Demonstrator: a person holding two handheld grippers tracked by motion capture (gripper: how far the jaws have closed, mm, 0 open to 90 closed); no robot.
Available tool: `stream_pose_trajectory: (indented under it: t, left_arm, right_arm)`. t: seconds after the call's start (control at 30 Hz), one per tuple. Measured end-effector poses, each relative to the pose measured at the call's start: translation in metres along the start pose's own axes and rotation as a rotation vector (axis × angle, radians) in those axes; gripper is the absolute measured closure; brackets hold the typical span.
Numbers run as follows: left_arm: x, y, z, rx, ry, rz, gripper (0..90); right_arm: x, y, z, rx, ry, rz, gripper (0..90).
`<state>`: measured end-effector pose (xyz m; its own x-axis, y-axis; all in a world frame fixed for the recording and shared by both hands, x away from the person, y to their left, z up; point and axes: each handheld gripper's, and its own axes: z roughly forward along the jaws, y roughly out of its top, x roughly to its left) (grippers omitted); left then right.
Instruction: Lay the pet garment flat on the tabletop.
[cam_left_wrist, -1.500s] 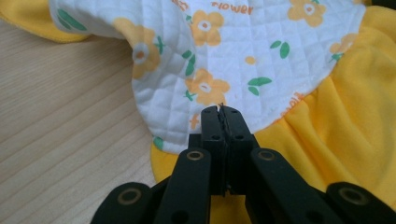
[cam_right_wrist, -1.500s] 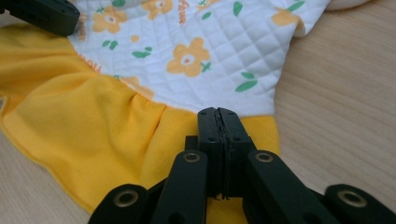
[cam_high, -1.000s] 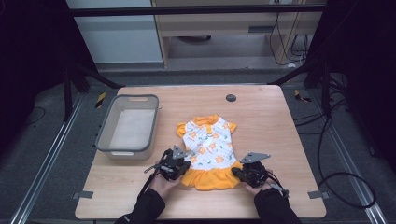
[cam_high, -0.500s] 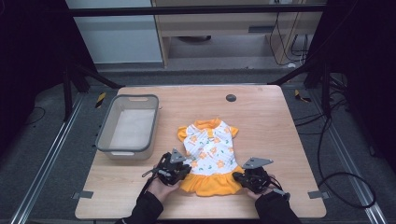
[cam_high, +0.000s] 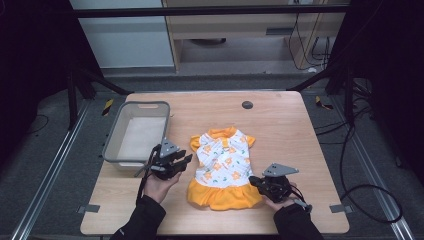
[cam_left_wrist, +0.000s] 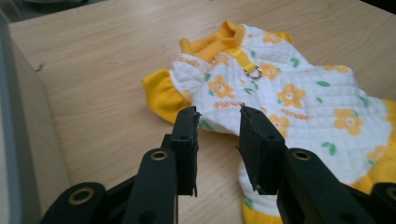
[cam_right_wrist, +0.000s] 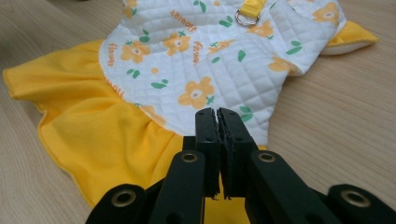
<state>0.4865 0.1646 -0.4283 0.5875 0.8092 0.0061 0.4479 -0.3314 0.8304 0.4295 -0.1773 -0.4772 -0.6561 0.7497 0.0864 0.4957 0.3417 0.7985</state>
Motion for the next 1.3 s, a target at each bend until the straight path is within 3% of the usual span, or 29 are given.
stream_pose_trajectory:
  t: [0.07, 0.23, 0.33, 0.47, 0.57, 0.77, 0.93, 1.13, 1.3]
  left_arm:
    - [0.004, 0.004, 0.005, -0.01, 0.023, 0.004, 63.7]
    - [0.014, 0.016, 0.022, -0.013, 0.059, -0.03, 59.4]
    - [0.018, 0.022, 0.033, 0.001, 0.086, -0.022, 55.9]
    - [0.026, 0.028, 0.047, -0.004, 0.073, -0.083, 53.8]
    - [0.026, 0.032, 0.056, 0.005, 0.083, -0.055, 52.2]
    - [0.028, 0.033, 0.074, 0.025, 0.092, -0.042, 49.0]
    - [0.036, 0.03, 0.088, 0.046, 0.108, -0.071, 49.6]
    - [0.037, 0.024, 0.1, 0.089, 0.112, -0.045, 49.5]
    - [0.041, 0.019, 0.108, 0.12, 0.117, -0.056, 50.1]
  right_arm:
    - [0.001, 0.002, 0.002, -0.006, -0.002, -0.005, 87.6]
    - [0.003, 0.004, 0.008, -0.004, 0.0, -0.007, 88.3]
    - [0.003, 0.004, 0.011, 0.002, 0.003, -0.011, 88.0]
    - [0.003, 0.004, 0.013, 0.006, -0.002, -0.01, 86.8]
    - [0.003, 0.004, 0.013, 0.007, 0.001, -0.012, 86.4]
    - [0.004, 0.003, 0.016, 0.019, 0.003, -0.019, 84.7]
    - [0.004, 0.002, 0.018, 0.037, 0.005, -0.019, 82.9]
    - [0.004, 0.0, 0.021, 0.049, 0.004, -0.025, 81.3]
    - [0.005, -0.001, 0.023, 0.06, 0.007, -0.028, 80.7]
